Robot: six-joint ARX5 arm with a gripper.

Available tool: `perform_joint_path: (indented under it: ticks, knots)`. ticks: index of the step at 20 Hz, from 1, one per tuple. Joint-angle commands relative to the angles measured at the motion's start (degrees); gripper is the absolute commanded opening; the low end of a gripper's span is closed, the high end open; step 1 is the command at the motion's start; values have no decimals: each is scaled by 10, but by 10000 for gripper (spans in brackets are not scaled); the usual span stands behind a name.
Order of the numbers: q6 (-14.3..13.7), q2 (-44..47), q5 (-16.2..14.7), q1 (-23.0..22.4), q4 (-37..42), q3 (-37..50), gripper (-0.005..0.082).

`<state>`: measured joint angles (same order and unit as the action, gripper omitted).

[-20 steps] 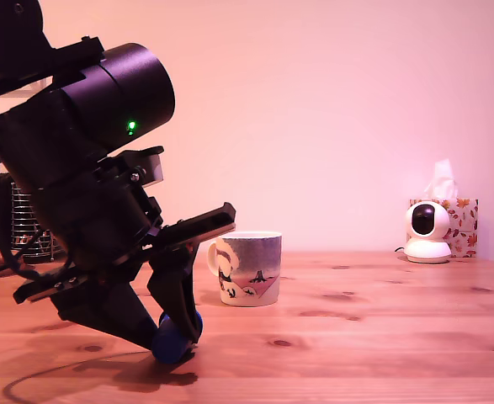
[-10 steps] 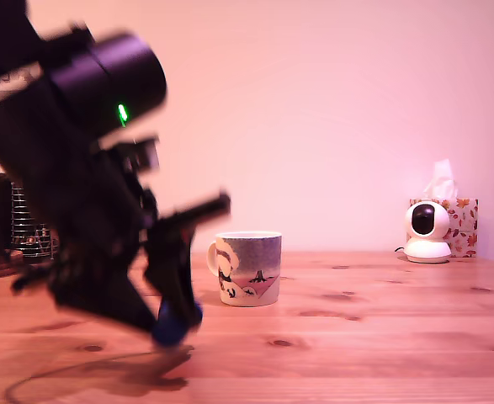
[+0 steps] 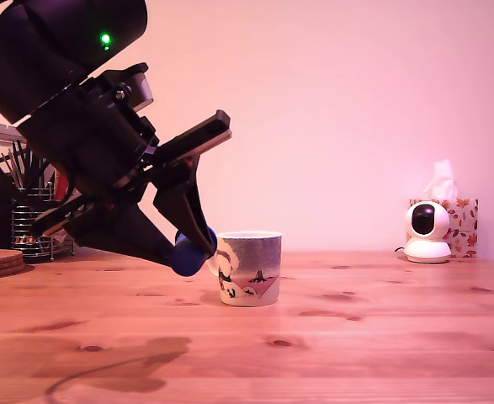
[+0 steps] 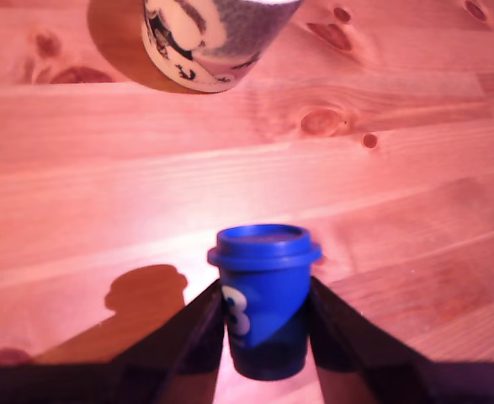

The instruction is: Pick up the coffee capsules on the table and drop them inside the coffee cup

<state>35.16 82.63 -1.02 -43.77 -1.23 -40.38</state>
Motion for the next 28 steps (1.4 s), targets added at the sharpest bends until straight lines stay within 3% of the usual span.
perform_joint_path:
  ticks: [1, 4, 8, 12, 15, 28]
  knots:
    - [-12, -2, 0, -2, 15, -3, 145]
    - [-16, -2, 0, -2, 33, -12, 145]
    - [-51, -2, 5, -2, 37, -44, 145]
    - [-58, -2, 6, 10, 46, -66, 145]
    - [-80, -2, 5, 23, 47, -73, 145]
    - [-116, 24, -9, 62, 55, -125, 146]
